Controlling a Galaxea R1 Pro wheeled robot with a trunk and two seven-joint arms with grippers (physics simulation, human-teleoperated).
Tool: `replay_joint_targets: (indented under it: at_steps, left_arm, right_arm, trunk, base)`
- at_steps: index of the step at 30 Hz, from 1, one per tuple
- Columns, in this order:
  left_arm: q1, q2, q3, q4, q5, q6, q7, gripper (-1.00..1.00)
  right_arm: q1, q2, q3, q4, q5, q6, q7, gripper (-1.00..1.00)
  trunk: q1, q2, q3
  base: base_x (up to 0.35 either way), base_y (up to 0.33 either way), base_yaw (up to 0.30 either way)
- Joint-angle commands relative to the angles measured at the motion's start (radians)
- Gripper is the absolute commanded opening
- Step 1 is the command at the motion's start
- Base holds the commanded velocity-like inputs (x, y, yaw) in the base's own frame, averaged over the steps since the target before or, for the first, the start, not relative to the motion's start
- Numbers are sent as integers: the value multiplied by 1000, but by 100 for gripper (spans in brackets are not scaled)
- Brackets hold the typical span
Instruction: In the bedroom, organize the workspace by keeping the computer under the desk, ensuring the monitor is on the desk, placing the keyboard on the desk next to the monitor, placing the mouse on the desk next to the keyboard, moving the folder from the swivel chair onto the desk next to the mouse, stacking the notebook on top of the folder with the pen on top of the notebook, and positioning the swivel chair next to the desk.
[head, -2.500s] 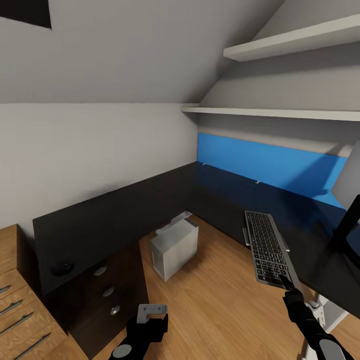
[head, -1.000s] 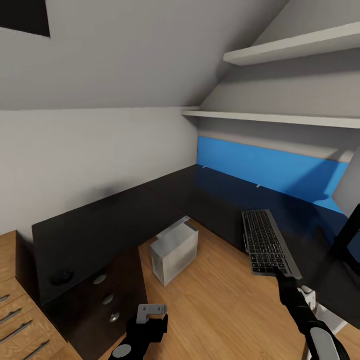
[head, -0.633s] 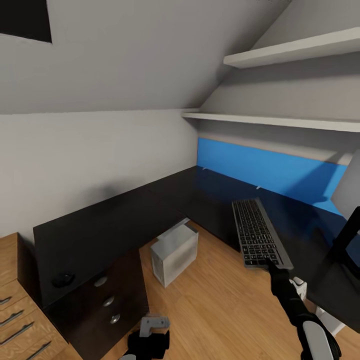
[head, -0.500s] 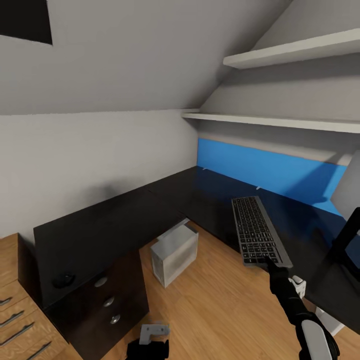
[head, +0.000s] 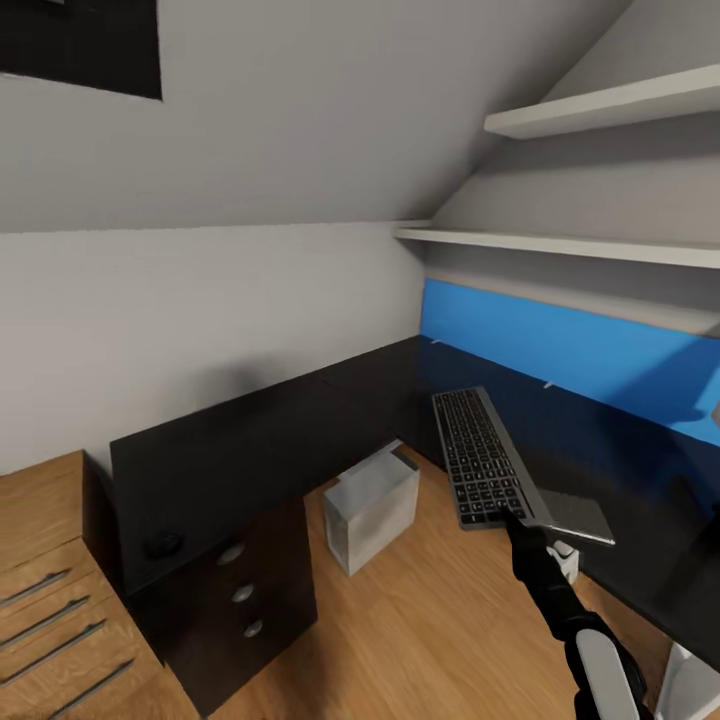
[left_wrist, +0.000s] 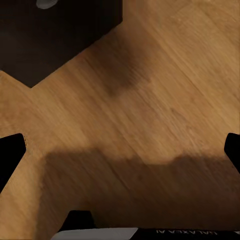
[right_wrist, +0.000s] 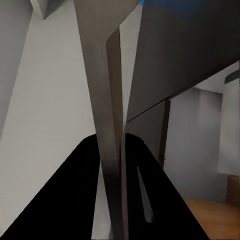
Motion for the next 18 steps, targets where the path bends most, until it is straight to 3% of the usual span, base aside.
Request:
replay_joint_targets:
  at_steps: [1, 6, 18]
  left_arm:
    - [-1, 1, -5, 11, 6, -11, 8, 100]
    - [-1, 1, -5, 19, 7, -19, 8, 100]
    - [-1, 0, -5, 37, 7, -22, 7, 100]
  right_arm:
    - [-1, 0, 15, 1, -11, 11, 5, -100]
    - [0, -1, 42, 3, -10, 11, 5, -100]
    - [2, -5, 208, 73, -8, 11, 5, -100]
  trunk:
    - [0, -1, 0]
    - [0, -1, 3]
    - [0, -1, 10]
  base:
    - [0, -166, 228]
    - [0, -252, 228]
    - [0, -308, 228]
